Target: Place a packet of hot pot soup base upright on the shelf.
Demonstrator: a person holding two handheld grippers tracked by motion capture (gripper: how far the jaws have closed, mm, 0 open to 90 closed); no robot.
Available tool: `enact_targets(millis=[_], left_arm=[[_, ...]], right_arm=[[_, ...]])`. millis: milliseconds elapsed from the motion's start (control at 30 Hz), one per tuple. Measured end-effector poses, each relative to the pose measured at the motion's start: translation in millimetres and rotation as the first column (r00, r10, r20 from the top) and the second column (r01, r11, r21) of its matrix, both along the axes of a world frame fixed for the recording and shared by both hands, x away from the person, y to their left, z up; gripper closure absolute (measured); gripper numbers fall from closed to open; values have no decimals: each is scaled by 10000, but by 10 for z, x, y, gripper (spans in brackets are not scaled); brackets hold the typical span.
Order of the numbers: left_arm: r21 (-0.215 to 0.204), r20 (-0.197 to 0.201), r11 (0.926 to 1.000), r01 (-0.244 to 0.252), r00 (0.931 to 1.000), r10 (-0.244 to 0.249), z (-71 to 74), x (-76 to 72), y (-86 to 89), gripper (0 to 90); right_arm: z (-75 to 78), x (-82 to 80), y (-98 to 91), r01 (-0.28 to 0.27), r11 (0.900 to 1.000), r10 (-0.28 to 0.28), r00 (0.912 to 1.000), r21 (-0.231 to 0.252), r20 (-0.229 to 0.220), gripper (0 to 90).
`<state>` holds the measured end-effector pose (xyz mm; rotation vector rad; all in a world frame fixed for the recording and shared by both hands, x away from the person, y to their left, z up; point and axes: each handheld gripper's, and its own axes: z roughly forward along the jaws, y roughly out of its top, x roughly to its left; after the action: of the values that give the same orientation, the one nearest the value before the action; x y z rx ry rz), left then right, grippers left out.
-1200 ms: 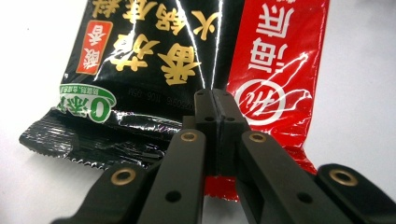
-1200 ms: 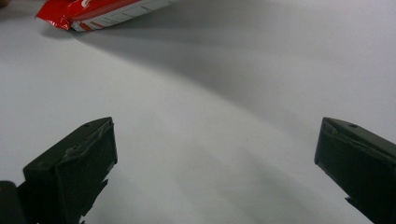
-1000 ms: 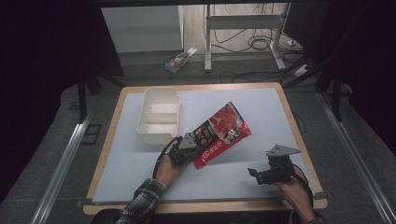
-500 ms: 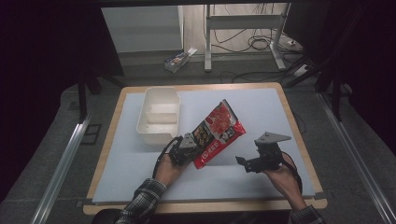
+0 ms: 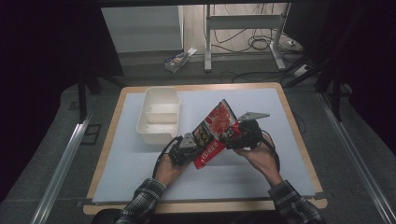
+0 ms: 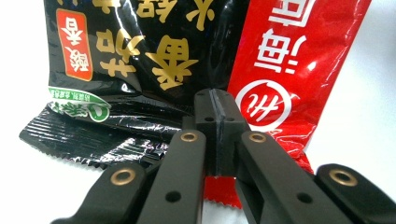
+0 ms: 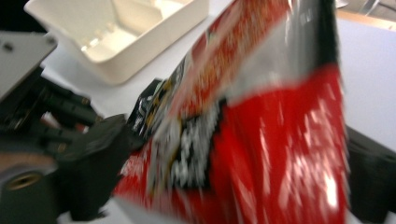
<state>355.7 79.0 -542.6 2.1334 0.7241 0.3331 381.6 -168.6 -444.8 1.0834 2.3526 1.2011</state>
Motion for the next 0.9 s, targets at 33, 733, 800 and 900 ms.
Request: enact_targets(millis=[33, 733, 800, 900], left_arm=[[0, 0, 10000, 0, 10000, 0, 0, 0, 0, 900], [-344, -268, 9994, -58, 9996, 49, 10, -17, 59, 898], [-375, -283, 9993, -64, 9996, 53, 12, -28, 66, 875], [-272, -27, 9996, -62, 10000, 61, 59, -102, 55, 793]], right_arm=[[0, 0, 0, 0, 10000, 0, 10000, 0, 0, 117], [55, 224, 92, -131, 9851, 228, 9982, 1714, -549, 699], [77, 231, 99, -215, 9832, 313, 9982, 1811, -516, 723], [141, 238, 115, -429, 9827, 515, 9977, 1800, -431, 736]])
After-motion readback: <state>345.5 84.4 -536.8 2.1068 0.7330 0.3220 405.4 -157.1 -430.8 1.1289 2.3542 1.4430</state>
